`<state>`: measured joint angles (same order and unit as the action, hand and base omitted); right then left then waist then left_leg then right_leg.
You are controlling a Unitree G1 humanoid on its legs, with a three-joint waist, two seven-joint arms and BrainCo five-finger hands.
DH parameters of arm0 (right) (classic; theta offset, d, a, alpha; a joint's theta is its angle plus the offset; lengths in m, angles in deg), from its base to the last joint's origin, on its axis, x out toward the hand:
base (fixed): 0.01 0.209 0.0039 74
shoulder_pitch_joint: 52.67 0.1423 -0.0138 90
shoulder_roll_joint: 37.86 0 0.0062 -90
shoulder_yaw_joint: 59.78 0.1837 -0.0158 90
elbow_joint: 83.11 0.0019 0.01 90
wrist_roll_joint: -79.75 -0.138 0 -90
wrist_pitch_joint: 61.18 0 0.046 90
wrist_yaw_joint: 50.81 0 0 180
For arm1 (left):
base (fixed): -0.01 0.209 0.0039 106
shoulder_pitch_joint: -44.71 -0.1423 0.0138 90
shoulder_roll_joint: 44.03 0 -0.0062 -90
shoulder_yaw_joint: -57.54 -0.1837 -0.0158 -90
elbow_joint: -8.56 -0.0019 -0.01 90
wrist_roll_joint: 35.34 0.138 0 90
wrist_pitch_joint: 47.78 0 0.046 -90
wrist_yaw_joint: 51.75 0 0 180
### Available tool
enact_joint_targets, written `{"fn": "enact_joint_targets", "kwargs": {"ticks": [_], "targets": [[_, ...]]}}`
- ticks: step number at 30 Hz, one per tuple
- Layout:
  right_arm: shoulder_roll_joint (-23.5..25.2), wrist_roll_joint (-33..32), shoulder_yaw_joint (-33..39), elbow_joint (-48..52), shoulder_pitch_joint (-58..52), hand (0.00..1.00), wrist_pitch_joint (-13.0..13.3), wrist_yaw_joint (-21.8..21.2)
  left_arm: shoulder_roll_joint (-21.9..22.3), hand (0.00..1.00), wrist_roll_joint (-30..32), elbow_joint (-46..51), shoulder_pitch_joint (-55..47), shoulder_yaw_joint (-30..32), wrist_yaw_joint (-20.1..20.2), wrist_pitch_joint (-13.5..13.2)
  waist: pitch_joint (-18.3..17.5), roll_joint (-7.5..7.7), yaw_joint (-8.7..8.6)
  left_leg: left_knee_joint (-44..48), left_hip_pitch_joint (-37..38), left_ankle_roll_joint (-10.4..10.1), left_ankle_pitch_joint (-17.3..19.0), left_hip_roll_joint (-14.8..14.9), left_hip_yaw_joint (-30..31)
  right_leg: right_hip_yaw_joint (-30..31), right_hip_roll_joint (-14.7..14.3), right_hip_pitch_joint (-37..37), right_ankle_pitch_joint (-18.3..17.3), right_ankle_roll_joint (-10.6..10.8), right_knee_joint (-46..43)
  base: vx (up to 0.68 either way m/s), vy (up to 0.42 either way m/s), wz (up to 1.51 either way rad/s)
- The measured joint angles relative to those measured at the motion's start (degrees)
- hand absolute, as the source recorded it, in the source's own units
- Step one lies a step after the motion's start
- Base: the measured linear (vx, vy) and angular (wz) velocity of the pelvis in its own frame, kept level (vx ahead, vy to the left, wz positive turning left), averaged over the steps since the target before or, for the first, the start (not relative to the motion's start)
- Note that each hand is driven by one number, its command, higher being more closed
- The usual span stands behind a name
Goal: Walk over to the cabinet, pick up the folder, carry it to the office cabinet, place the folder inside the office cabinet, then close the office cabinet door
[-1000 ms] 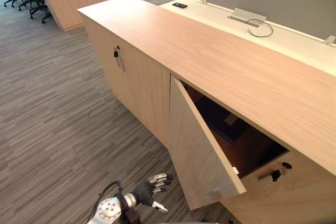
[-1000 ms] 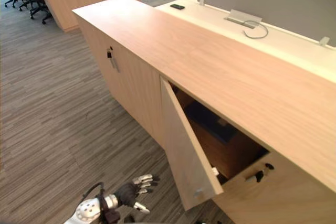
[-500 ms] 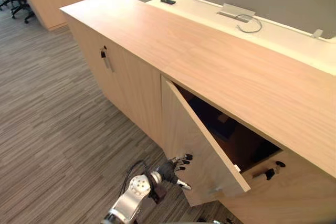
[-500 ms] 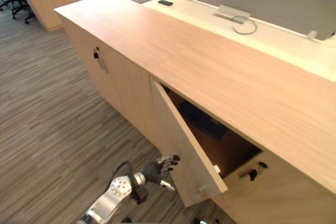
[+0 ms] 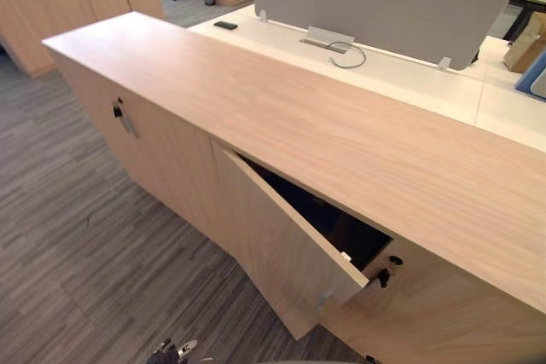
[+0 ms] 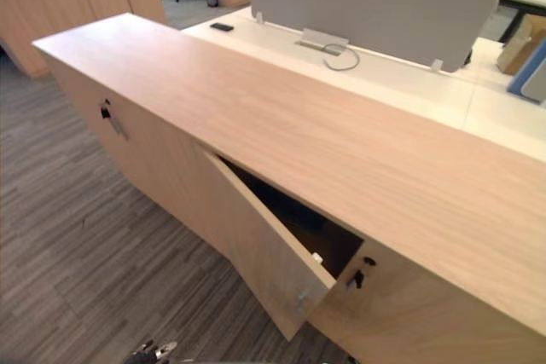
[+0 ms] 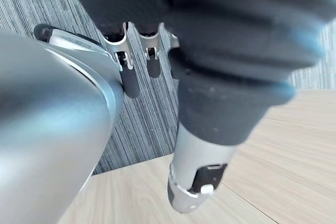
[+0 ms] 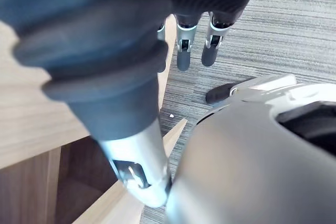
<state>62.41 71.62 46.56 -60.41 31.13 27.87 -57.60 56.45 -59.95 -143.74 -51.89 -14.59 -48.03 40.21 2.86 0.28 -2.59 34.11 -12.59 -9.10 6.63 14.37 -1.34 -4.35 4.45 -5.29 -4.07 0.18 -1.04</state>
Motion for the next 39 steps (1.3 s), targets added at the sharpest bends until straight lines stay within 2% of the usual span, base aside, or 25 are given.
{"fn": "enact_joint_targets", "kwargs": {"ticks": [1, 2, 3, 4, 5, 6, 7, 10, 13, 17, 18, 24, 32, 37, 39], "targets": [[0.0, -0.4, 0.4, 0.0, 0.0, 0.00, 0.2, 0.2, 1.2, 0.00, -0.7, 0.1, -0.3, 0.7, -0.1, -0.3, 0.3, -0.23, 0.02, -1.0, -0.2, -0.1, 2.6, -2.7, 1.3, 0.6, 0.4, 0.0, 0.0, 0.0, -0.2, 0.05, 0.120, -0.62], [-0.2, -1.4, 1.1, -0.3, -0.1, 0.00, 0.6, 0.3, 3.1, 0.00, -2.3, 0.1, -1.1, 2.6, -0.3, -0.4, 0.6, -0.52, 0.34, -8.6, 1.2, -0.3, 3.6, -7.4, 4.1, 1.6, 0.8, 0.2, 0.4, 0.7, -0.3, 0.04, 0.148, -0.66], [-0.3, -2.0, 2.1, -0.4, -0.2, 0.00, 0.6, 0.2, 3.8, 0.00, -2.4, 0.2, -1.9, 4.1, -0.7, -0.8, 0.9, -1.43, 0.84, -16.3, 3.2, 0.3, 1.1, -9.2, 4.9, 2.6, -0.1, 0.1, 0.1, 1.4, -0.2, 0.06, 0.198, -0.92], [-0.3, -1.9, 2.3, -0.4, -0.3, 0.00, 0.9, 0.4, 4.4, 0.00, -2.2, -0.1, -3.0, 6.6, -1.1, -0.9, 1.3, -2.26, 1.78, -18.4, 4.9, 4.1, -2.3, -9.3, 4.2, 4.5, -1.1, -0.5, -0.5, 2.3, -0.5, 0.07, 0.166, -0.74], [0.3, -1.9, 2.1, -0.1, -0.7, 0.00, 1.0, 0.4, 4.3, 0.00, -2.0, -0.1, -3.8, 7.8, -1.5, -0.9, 1.1, -1.54, 1.86, -19.9, 5.9, 3.7, -2.8, -9.6, 3.9, 4.4, -0.7, -0.6, -0.5, 2.3, -0.5, 0.09, 0.115, -0.47], [1.6, -2.0, 2.2, 1.1, -2.3, 0.00, 1.2, 0.4, 4.4, 0.00, -0.4, 0.2, -4.7, 9.7, -2.4, -1.3, 0.5, 0.18, 1.58, -23.4, 7.3, 4.6, -3.4, -10.7, 3.6, 3.7, 0.1, -0.8, -0.9, 2.9, -0.6, 0.13, 0.038, 0.05], [2.4, -2.1, 2.3, 1.8, -3.4, 0.00, 1.8, 0.8, 4.4, 0.00, 1.0, 1.1, -5.1, 10.1, -3.3, -1.7, -0.4, 1.01, 1.52, -27.2, 8.2, 5.6, -4.9, -11.6, 3.7, 3.0, 1.2, 0.1, -1.4, 3.4, -0.6, 0.11, 0.008, 0.19], [2.4, -2.3, 2.2, 1.7, -3.9, 0.00, 2.3, 0.8, 4.4, 0.00, 5.0, 1.4, -4.7, 9.2, -5.1, -2.5, -0.6, 1.25, 1.25, -33.8, 10.4, 5.7, -8.4, -13.1, 4.1, 2.0, 2.6, 0.5, -1.9, 4.2, -0.3, 0.15, 0.019, 0.22], [2.3, -2.2, 1.7, 1.5, -3.9, 0.00, 2.7, 1.4, 3.0, 0.00, 8.4, 3.6, -4.8, 2.6, -7.2, -3.8, -0.7, 1.43, 1.26, -37.0, 12.1, 6.0, -9.7, -13.3, 3.9, 1.6, 2.9, 0.3, -2.3, 4.6, -0.2, 0.12, 0.012, 0.00], [1.8, -2.1, -0.3, 1.5, -3.7, 0.00, 2.8, 2.0, 1.4, 0.00, 7.3, 5.6, -3.1, -7.0, -7.0, -4.7, -0.9, 1.40, 1.07, -38.0, 13.6, 5.9, -9.7, -13.1, 2.6, 1.6, 2.6, 0.0, -2.2, 4.6, -0.2, 0.07, -0.001, -0.16], [1.7, -2.0, -0.8, 1.4, -3.7, 0.00, 2.8, 2.0, 1.5, 0.00, 6.2, 5.6, -1.8, -10.0, -6.5, -4.7, -1.1, 1.49, 0.97, -38.1, 13.9, 5.9, -9.7, -13.0, 2.1, 1.6, 2.6, 0.0, -2.2, 4.6, -0.2, 0.04, -0.009, -0.17], [1.5, -2.0, -2.0, 1.5, -3.4, 0.00, 2.8, 1.9, 1.2, 0.00, 1.6, 5.3, 0.6, -17.7, 0.1, -5.1, -1.6, 1.56, 0.23, -39.0, 15.3, 5.8, -9.7, -12.2, -0.3, 3.6, 2.0, 0.5, -1.9, 4.6, -0.4, -0.02, -0.003, -0.23], [1.3, -1.9, -2.1, 1.5, -3.3, 0.00, 2.7, 1.2, 0.4, 0.00, 6.1, 2.8, 1.1, -18.5, 1.2, -5.1, -1.8, 1.37, 0.02, -39.0, 15.7, 5.6, -9.9, -11.6, -2.8, 6.4, 1.4, 1.7, -0.8, 4.5, -0.4, -0.07, 0.004, -0.19], [1.2, -1.6, -1.1, 1.3, -2.2, 0.00, 2.3, 0.6, -0.9, 0.00, 15.2, -0.6, 0.8, -14.8, 1.3, -5.0, -1.2, 1.42, -0.13, -38.8, 15.8, 5.8, -9.9, -12.0, -6.2, 10.2, 1.7, 3.9, 0.4, 5.3, -1.2, -0.03, 0.030, -0.35], [1.2, -1.4, 0.0, 1.4, -0.6, 0.00, 2.1, 0.3, -0.2, 0.00, 14.9, -0.2, 1.0, -11.7, 1.2, -4.8, 0.5, 1.13, 0.37, -37.8, 15.7, 6.4, -9.2, -11.9, -8.9, 10.6, 1.5, 5.7, 1.8, 6.4, -2.5, -0.05, 0.045, -0.66]]}}
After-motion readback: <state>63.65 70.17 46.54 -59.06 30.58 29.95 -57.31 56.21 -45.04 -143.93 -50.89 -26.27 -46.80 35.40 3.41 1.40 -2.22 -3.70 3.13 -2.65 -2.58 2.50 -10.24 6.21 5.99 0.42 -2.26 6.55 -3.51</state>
